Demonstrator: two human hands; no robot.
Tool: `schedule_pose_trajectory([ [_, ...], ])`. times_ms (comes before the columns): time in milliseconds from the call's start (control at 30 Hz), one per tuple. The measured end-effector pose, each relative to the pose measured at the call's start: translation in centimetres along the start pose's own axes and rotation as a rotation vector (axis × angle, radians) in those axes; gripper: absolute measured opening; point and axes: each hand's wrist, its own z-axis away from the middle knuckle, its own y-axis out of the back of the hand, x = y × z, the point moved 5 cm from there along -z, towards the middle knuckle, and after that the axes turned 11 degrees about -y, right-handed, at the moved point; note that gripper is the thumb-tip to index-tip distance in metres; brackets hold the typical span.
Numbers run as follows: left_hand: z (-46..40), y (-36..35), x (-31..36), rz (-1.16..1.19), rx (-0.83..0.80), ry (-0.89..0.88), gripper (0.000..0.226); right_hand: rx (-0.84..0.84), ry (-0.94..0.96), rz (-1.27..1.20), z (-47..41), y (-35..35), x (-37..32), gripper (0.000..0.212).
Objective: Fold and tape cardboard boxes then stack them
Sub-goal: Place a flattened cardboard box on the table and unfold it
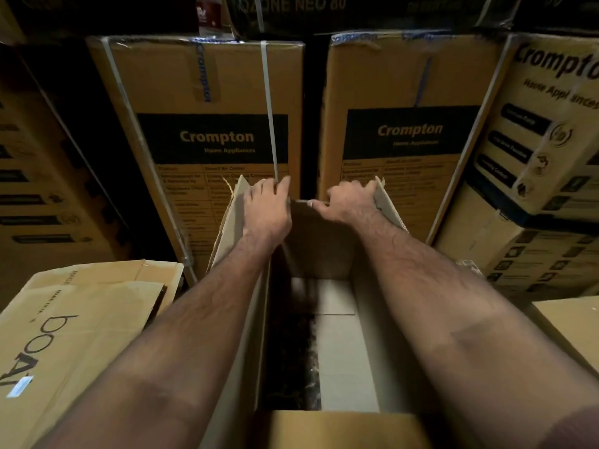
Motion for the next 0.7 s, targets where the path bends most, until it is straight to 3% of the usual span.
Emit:
schedule_pose_trajectory([
  [67, -0.7, -0.9, 0.0, -0.021, -0.026, -0.086, 0.049, -0.100, 0.053, -0.054, 0.0, -1.5, -0.4, 0.078],
  [200, -0.4, -4.2, 1.2, -0.093, -0.329, -0.215, 0.035, -0.259, 0.083, -0.095, 0.8, -4.4, 0.2, 0.067],
  [267, 0.7, -6.1, 1.4, -0.070, -0.409, -0.191, 0.035, -0.262, 0.077, -0.050, 1.5, -6.1, 0.6, 0.070],
  [467, 2.1, -8.4, 1.7, -0.015, -0.374, -0.155, 0.044, -0.005, 0.066, -0.119, 3.0, -7.3, 0.9, 0.070],
  [700, 3.3, -11.3, 1.2, -0.048, -0.639, -0.147, 0.070, -0.212, 0.120, -0.017, 4.2, -10.8, -0.4, 0.067],
])
